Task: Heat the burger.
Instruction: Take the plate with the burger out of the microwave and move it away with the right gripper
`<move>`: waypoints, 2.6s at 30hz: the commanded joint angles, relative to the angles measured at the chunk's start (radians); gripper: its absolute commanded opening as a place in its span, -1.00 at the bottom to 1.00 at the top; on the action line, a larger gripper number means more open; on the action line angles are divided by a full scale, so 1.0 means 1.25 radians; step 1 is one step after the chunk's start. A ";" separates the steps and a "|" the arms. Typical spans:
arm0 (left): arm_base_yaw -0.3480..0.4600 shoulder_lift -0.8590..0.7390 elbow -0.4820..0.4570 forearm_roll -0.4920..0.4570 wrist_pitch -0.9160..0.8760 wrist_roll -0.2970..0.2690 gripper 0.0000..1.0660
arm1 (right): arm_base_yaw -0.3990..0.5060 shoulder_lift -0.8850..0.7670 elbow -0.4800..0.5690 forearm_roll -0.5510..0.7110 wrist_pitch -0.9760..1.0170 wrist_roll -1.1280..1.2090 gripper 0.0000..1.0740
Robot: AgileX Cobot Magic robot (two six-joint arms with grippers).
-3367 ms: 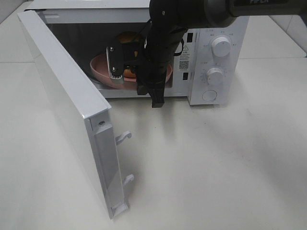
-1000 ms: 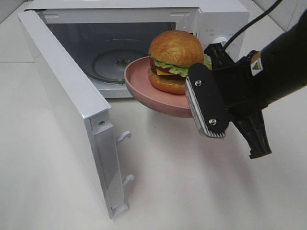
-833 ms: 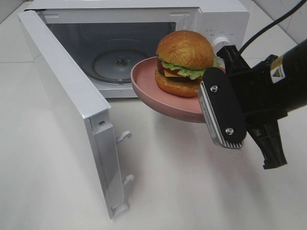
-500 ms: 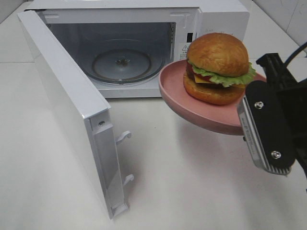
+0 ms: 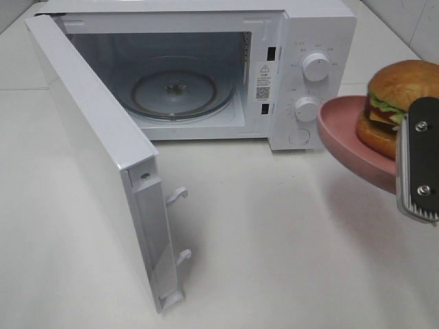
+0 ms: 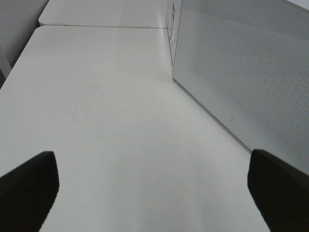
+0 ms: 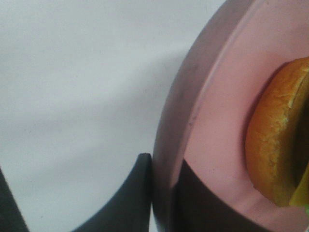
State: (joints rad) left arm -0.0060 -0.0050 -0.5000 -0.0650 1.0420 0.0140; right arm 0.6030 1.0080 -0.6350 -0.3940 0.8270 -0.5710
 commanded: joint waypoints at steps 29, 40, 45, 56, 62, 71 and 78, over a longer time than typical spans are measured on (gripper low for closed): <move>0.000 -0.018 0.002 -0.004 -0.005 0.002 0.89 | -0.004 0.250 -0.006 -0.287 0.051 0.849 -1.00; 0.000 -0.018 0.002 -0.004 -0.005 0.002 0.89 | -0.018 0.458 -0.031 -0.341 0.051 1.058 -1.00; 0.000 -0.018 0.002 -0.004 -0.005 0.002 0.89 | -0.070 0.562 -0.077 -0.338 0.050 1.099 -1.00; 0.000 -0.018 0.002 -0.001 -0.005 0.002 0.89 | -0.129 0.686 -0.126 -0.341 0.022 1.118 -1.00; 0.000 -0.018 0.002 -0.001 -0.005 0.002 0.89 | -0.146 0.722 -0.130 -0.340 0.009 1.118 -1.00; 0.000 -0.018 0.002 0.000 -0.005 0.002 0.89 | -0.174 0.722 -0.130 -0.331 -0.015 1.118 -0.85; 0.000 -0.018 0.002 0.000 -0.005 0.002 0.88 | -0.173 0.716 -0.130 -0.278 -0.014 1.088 -0.44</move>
State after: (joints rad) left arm -0.0060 -0.0050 -0.5000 -0.0640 1.0420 0.0140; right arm 0.3920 1.9090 -0.7950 -0.7630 0.7980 0.8080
